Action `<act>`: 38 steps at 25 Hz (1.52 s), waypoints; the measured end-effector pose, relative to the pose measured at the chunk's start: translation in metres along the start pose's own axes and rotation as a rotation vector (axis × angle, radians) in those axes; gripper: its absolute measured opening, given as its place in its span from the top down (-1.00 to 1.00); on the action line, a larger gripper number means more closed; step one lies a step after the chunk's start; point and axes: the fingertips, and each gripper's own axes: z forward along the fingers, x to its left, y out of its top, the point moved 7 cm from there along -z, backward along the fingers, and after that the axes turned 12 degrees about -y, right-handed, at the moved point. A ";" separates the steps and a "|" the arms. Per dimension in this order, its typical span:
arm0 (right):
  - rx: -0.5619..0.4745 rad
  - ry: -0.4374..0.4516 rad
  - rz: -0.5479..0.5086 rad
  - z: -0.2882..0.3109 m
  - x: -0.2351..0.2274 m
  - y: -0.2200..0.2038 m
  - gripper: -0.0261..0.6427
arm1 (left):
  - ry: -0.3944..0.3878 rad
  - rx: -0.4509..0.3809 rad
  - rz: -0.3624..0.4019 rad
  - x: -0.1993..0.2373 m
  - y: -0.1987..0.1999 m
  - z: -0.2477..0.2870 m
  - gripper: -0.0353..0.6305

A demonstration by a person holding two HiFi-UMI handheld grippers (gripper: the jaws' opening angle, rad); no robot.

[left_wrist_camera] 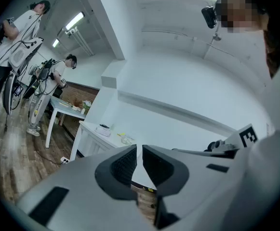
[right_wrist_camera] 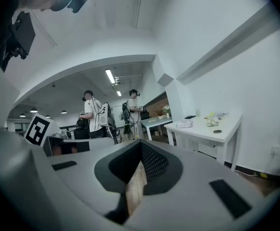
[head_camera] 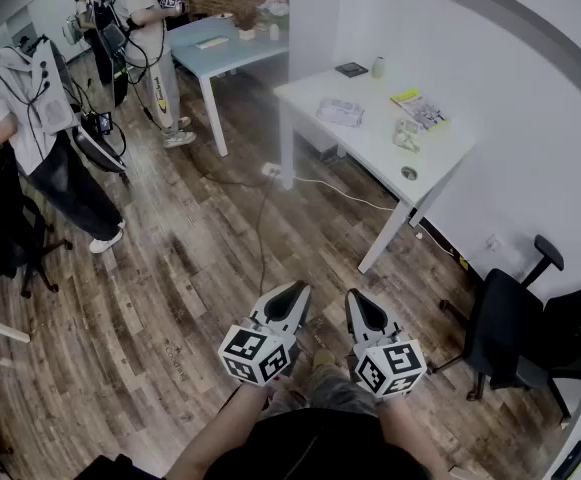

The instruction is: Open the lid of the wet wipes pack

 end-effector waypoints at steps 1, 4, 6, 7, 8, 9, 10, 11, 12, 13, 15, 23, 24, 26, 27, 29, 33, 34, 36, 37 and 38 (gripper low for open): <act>0.001 0.001 -0.002 0.003 -0.001 -0.001 0.88 | -0.002 0.000 0.004 0.002 -0.001 0.003 0.77; -0.002 0.005 -0.013 0.015 -0.004 -0.004 0.88 | -0.007 0.003 0.012 0.010 -0.001 0.012 0.77; -0.008 0.004 -0.016 0.028 -0.009 -0.003 0.88 | -0.005 0.006 0.018 0.020 0.001 0.020 0.77; -0.011 0.005 -0.014 0.036 -0.012 -0.002 0.88 | -0.001 0.008 0.022 0.025 0.002 0.026 0.77; -0.010 0.008 -0.011 0.045 -0.015 -0.001 0.88 | 0.003 0.012 0.026 0.031 0.004 0.031 0.77; -0.007 0.012 -0.008 0.053 -0.018 0.000 0.88 | 0.008 0.016 0.027 0.037 0.004 0.037 0.77; -0.002 0.017 -0.007 0.062 -0.021 0.001 0.88 | 0.012 0.021 0.027 0.042 0.005 0.043 0.77; 0.003 0.022 -0.006 0.069 -0.024 0.002 0.88 | 0.016 0.026 0.026 0.047 0.006 0.049 0.77; 0.005 0.027 -0.008 0.077 -0.027 0.004 0.88 | 0.018 0.030 0.026 0.053 0.007 0.055 0.77; 0.005 0.032 -0.011 0.085 -0.031 0.006 0.88 | 0.021 0.031 0.026 0.059 0.009 0.062 0.77; 0.003 0.041 -0.016 0.104 -0.040 0.011 0.88 | 0.028 0.031 0.022 0.073 0.013 0.080 0.77; -0.003 0.106 -0.046 0.169 -0.080 0.033 0.87 | 0.068 0.011 0.048 0.114 0.028 0.150 0.77; -0.002 0.121 -0.047 0.178 -0.084 0.036 0.87 | 0.074 0.007 0.056 0.118 0.030 0.158 0.77; 0.001 0.150 -0.059 0.194 -0.091 0.039 0.87 | 0.075 0.008 0.071 0.128 0.034 0.174 0.77; 0.002 0.163 -0.069 0.203 -0.094 0.041 0.87 | 0.072 0.010 0.075 0.133 0.035 0.182 0.77; 0.002 0.188 -0.092 0.217 -0.101 0.044 0.87 | 0.067 0.008 0.074 0.143 0.037 0.196 0.77; 0.011 0.226 -0.110 0.237 -0.113 0.047 0.87 | 0.093 -0.010 0.052 0.159 0.036 0.216 0.77; 0.014 0.225 -0.104 0.240 -0.116 0.047 0.87 | 0.095 -0.013 0.044 0.161 0.035 0.220 0.77; 0.023 0.217 -0.088 0.245 -0.123 0.045 0.87 | 0.089 -0.010 0.023 0.165 0.034 0.226 0.76; 0.029 0.213 -0.081 0.247 -0.127 0.044 0.87 | 0.087 -0.007 0.010 0.166 0.033 0.228 0.76; 0.035 0.208 -0.074 0.249 -0.130 0.044 0.87 | 0.087 -0.007 -0.005 0.168 0.032 0.231 0.76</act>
